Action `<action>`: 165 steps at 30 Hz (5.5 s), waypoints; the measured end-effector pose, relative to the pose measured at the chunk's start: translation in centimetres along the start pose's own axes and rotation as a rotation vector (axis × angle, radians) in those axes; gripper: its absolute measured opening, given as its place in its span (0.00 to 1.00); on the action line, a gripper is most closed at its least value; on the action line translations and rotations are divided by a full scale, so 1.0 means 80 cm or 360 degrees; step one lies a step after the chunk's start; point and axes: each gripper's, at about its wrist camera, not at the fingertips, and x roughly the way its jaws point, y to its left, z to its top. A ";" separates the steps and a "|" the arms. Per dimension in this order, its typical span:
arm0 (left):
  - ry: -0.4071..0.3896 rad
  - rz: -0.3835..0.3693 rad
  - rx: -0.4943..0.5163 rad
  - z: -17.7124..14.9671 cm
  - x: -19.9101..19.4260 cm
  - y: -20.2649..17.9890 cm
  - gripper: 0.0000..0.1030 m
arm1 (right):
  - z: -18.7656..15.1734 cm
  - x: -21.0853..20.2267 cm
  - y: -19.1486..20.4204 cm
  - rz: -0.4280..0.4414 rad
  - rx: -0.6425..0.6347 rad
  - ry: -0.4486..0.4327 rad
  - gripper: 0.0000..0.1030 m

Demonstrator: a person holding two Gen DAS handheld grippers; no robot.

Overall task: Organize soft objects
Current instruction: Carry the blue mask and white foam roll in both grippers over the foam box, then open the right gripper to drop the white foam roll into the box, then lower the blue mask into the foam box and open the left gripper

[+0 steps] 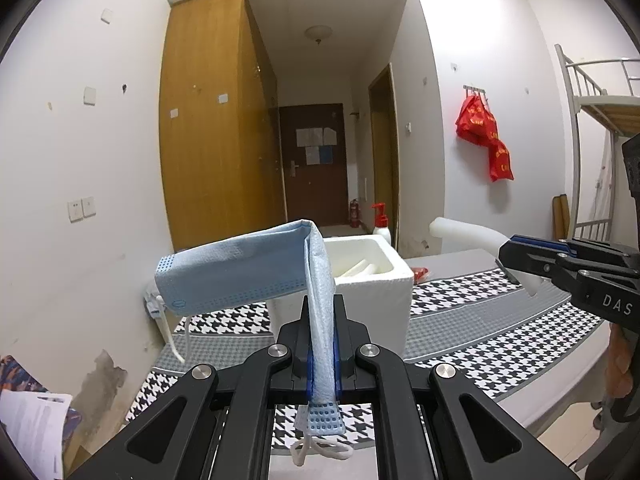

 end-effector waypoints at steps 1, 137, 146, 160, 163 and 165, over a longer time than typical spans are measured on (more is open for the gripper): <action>-0.0001 -0.0001 -0.0004 0.000 0.000 0.001 0.07 | -0.001 0.001 0.001 0.0001 -0.0002 0.0006 0.21; 0.0122 0.0192 -0.0218 -0.006 0.099 0.143 0.07 | 0.068 0.231 0.019 -0.0059 -0.0061 0.0290 0.98; 0.0083 0.0142 -0.0184 0.018 0.113 0.136 0.07 | 0.064 0.209 0.008 -0.0089 -0.0024 0.0255 0.99; 0.0037 0.0010 -0.0102 0.056 0.139 0.101 0.07 | 0.050 0.168 -0.017 -0.0145 0.0047 0.0246 1.00; 0.0032 -0.0039 -0.0080 0.063 0.146 0.088 0.07 | 0.044 0.158 -0.027 -0.0167 0.0081 0.0248 1.00; 0.0025 -0.0067 -0.0069 0.068 0.151 0.081 0.07 | 0.038 0.149 -0.033 -0.0176 0.0103 0.0238 1.00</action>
